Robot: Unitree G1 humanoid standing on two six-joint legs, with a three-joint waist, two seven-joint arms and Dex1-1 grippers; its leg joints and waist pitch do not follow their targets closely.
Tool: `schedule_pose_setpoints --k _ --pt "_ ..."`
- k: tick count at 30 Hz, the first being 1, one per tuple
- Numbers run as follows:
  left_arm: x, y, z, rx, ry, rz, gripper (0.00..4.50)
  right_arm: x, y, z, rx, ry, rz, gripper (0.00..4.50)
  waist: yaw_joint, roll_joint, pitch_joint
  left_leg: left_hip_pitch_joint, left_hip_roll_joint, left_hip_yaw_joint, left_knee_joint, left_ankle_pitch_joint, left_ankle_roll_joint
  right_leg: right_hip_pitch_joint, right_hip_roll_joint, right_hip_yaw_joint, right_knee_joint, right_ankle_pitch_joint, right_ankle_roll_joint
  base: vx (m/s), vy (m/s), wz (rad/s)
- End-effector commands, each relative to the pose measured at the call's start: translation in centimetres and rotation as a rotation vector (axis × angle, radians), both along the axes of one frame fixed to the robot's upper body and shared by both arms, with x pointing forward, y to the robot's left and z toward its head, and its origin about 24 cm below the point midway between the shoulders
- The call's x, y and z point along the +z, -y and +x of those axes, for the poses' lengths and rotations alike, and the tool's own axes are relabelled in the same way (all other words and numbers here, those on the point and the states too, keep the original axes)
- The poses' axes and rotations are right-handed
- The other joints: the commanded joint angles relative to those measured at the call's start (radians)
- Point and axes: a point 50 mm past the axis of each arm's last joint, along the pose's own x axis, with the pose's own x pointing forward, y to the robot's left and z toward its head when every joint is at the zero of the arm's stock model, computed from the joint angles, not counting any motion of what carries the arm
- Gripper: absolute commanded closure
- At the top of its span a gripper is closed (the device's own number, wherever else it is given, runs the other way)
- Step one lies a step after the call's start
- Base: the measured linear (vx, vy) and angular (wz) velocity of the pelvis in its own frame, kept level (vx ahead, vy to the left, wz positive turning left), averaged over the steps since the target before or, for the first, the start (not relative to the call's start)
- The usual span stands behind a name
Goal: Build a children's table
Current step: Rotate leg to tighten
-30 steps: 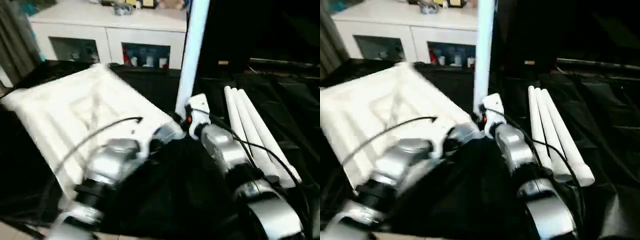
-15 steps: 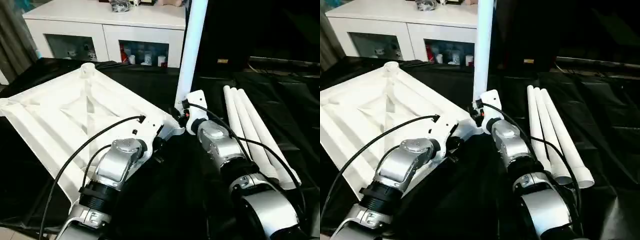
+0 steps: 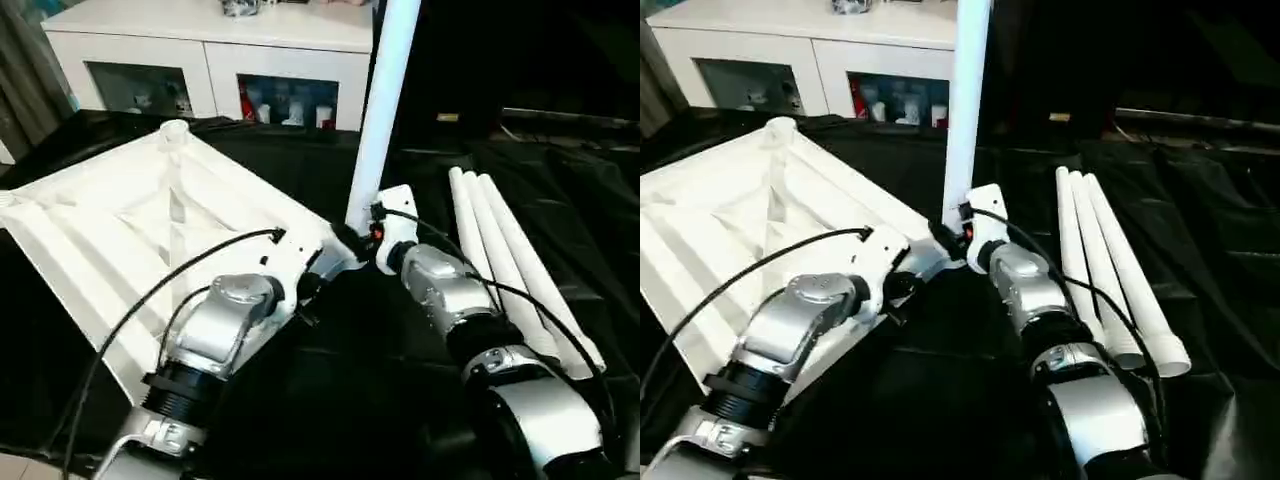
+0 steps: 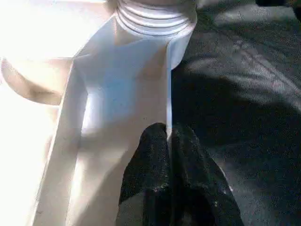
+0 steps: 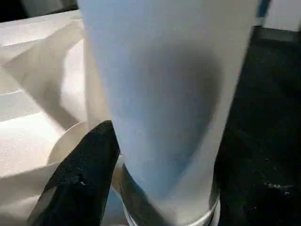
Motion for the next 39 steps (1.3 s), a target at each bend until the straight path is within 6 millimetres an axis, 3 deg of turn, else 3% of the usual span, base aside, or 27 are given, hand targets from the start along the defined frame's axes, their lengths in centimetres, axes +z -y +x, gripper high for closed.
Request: schedule_pose_setpoints --k 1,4,7,11,17,18,19,20,26,32,39 --pt "2.2 1.5 0.0 -0.117 0.077 -0.069 4.5 -2.0 -1.2 -1.5 0.135 -0.108 -0.002 0.94 0.014 0.006 -0.047 -0.002 0.05 -0.009 -0.054 -0.041 0.133 0.059 -0.075 0.032 -0.048 0.095 -0.334 0.0 0.0 0.0" --pt "2.1 1.1 -0.2 -0.176 0.071 -0.061 4.5 -1.5 -0.2 -1.9 0.254 -0.076 -0.03 0.65 0.025 0.004 -0.048 -0.001 0.05 -0.007 -0.049 -0.013 0.147 0.06 -0.074 0.033 -0.04 0.144 -0.34 0.0 0.0 0.0" --pt "2.3 0.7 -0.5 -0.262 0.08 -0.061 4.5 -1.1 1.4 -2.5 0.356 -0.041 -0.08 0.65 0.039 0.003 -0.047 0.004 0.051 -0.007 -0.047 -0.004 0.152 0.058 -0.072 0.031 -0.038 0.153 -0.341 0.0 0.0 0.0" --pt "2.5 0.1 -1.5 -0.42 0.096 -0.067 4.5 -0.4 3.8 -3.2 0.417 0.014 -0.121 0.65 0.06 0.005 -0.044 0.008 0.052 -0.005 -0.045 -0.022 0.134 0.055 -0.074 0.033 -0.037 0.12 -0.338 0.0 0.0 0.0" --pt "2.4 -0.8 -2.9 -0.58 0.081 -0.095 4.5 0.0 5.7 -4.9 0.505 0.047 -0.144 0.65 0.086 0.008 -0.046 0.01 0.053 -0.003 -0.039 0.02 0.137 0.05 -0.07 0.033 -0.027 0.171 -0.333 0.0 0.0 0.0" --pt "2.3 -1.0 -3.0 -0.595 0.086 -0.09 4.5 0.0 5.9 -5.3 0.535 0.057 -0.149 0.65 0.09 0.015 -0.045 0.009 0.053 -0.005 -0.039 0.02 0.136 0.049 -0.07 0.032 -0.026 0.169 -0.333 0.0 0.0 0.0" --pt "2.3 -1.1 -3.0 -0.605 0.089 -0.091 4.5 0.1 5.9 -5.6 0.549 0.065 -0.154 0.65 0.095 0.01 -0.045 0.01 0.053 -0.003 -0.038 0.013 0.136 0.05 -0.068 0.031 -0.027 0.161 -0.324 0.0 0.0 0.0" --pt "2.2 -1.2 -3.0 -0.61 0.088 -0.091 4.5 0.0 6.0 -5.7 0.556 0.068 -0.157 0.65 0.098 0.013 -0.043 0.007 0.052 -0.004 -0.039 0.0 0.129 0.05 -0.07 0.031 -0.027 0.142 -0.32 0.0 0.0 0.0" --pt "1.9 -1.6 -3.3 -0.645 0.081 -0.088 4.5 0.1 5.9 -6.2 0.56 0.067 -0.139 0.65 0.095 0.011 -0.041 0.005 0.049 -0.006 -0.045 -0.06 0.081 0.052 -0.071 0.033 -0.035 0.053 -0.293 0.0 0.0 0.0" --pt "1.6 -1.9 -3.5 -0.655 0.076 -0.079 4.5 0.1 5.8 -6.6 0.576 0.057 -0.118 1.15 0.093 0.01 -0.046 0.002 0.047 -0.007 -0.039 -0.011 0.093 0.055 -0.069 0.032 -0.025 0.132 -0.297 0.0 0.0 0.0" --pt "1.3 -1.9 -3.5 -0.645 0.073 -0.083 4.5 -0.5 5.9 -7.0 0.569 0.03 -0.112 1.68 0.095 0.008 -0.047 0.002 0.047 -0.006 -0.037 -0.009 0.097 0.055 -0.069 0.031 -0.025 0.125 -0.302 0.0 0.0 0.0"
